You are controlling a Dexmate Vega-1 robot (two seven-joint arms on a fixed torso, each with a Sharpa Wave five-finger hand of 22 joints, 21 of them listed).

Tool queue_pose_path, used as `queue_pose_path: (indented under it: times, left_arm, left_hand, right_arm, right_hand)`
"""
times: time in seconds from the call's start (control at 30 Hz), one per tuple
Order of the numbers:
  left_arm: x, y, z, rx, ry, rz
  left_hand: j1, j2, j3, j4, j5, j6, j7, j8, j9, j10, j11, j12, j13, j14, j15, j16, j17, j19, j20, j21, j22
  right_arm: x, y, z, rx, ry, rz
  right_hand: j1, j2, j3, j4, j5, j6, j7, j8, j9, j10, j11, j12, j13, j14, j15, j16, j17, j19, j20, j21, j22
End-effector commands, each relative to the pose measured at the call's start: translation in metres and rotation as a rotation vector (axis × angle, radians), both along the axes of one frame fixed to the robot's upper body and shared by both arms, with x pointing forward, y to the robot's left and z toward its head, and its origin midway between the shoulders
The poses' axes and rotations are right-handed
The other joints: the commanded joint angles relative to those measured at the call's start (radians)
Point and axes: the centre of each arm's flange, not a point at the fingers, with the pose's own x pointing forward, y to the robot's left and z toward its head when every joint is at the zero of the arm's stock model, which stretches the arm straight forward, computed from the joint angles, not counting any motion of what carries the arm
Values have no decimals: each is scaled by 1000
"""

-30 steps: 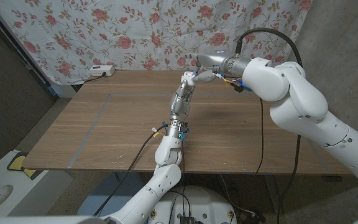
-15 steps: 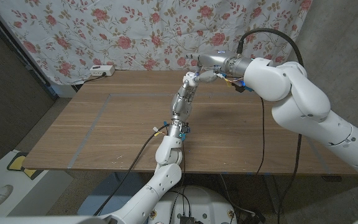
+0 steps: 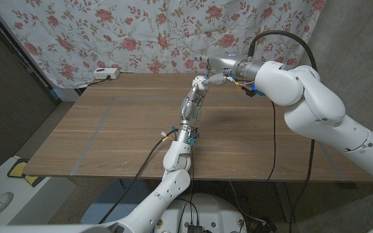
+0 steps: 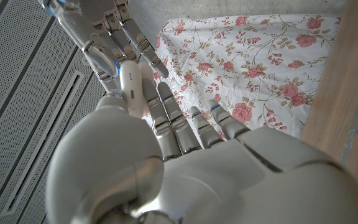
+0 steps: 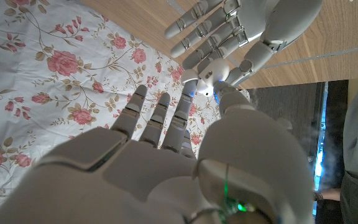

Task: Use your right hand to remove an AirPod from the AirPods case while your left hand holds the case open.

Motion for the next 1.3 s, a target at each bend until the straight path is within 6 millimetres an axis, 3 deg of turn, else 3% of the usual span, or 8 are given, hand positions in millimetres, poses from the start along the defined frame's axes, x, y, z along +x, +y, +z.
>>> queue_pose_path:
  times: [0.03, 0.17, 0.5, 0.93, 1.3]
  left_arm:
    - [0, -2, -1, 9, 1, -8]
    - [-1, -2, -2, 12, 0, -6]
    - [-2, -1, -3, 8, 1, -8]
    - [-2, -4, -2, 20, -1, -12]
    - [-3, -4, -2, 18, 2, -13]
  left_hand:
    - [11, 12, 3, 4, 4, 32, -33, 3, 5, 6, -2, -4, 4, 19, -18, -1, 4, -4, 5, 4, 4]
    - [11, 12, 2, 6, 4, 33, -34, 3, 5, 6, -2, -4, 5, 19, -18, -1, 4, -4, 5, 4, 4]
    - [13, 12, 0, 9, 4, 35, -34, 3, 5, 7, -2, -5, 7, 19, -18, -1, 4, -6, 6, 4, 4]
    - [16, 14, -2, 12, 4, 34, -34, 3, 6, 8, -2, -5, 8, 17, -17, -2, 4, -8, 5, 3, 4]
    - [18, 13, -3, 15, 3, 35, -34, 3, 5, 9, -2, -5, 10, 17, -17, -2, 4, -8, 5, 3, 4]
  right_arm:
    - [0, 1, -4, 18, 8, 11]
    - [0, 1, -5, 24, 9, 8]
    - [-1, -2, -4, 44, 4, 4]
    - [-1, -6, -7, 76, 19, 16]
    - [0, -8, -7, 105, 28, 21]
  right_hand:
    - [21, 1, -3, -3, -10, 1, -5, -2, 5, -11, -1, 19, 24, 3, -66, 8, 9, -4, -4, -4, 2]
    - [28, 3, -5, -2, -18, 7, -4, 0, 5, -13, -2, 33, 41, 5, -62, 11, 16, -5, -4, -3, 2]
    - [-1, 8, -38, 27, -55, 18, 10, 0, 6, -37, 11, 83, 108, 9, -50, 27, 47, 0, 7, 0, 3]
    - [27, 15, -40, 11, -77, 30, 6, 1, 7, -93, 17, 109, 159, -9, -47, 27, 66, 0, -1, 1, 3]
    - [56, 23, -39, 7, -97, 53, 5, 6, 8, -67, 3, 163, 203, 10, -62, 42, 85, 10, -14, 6, 4]
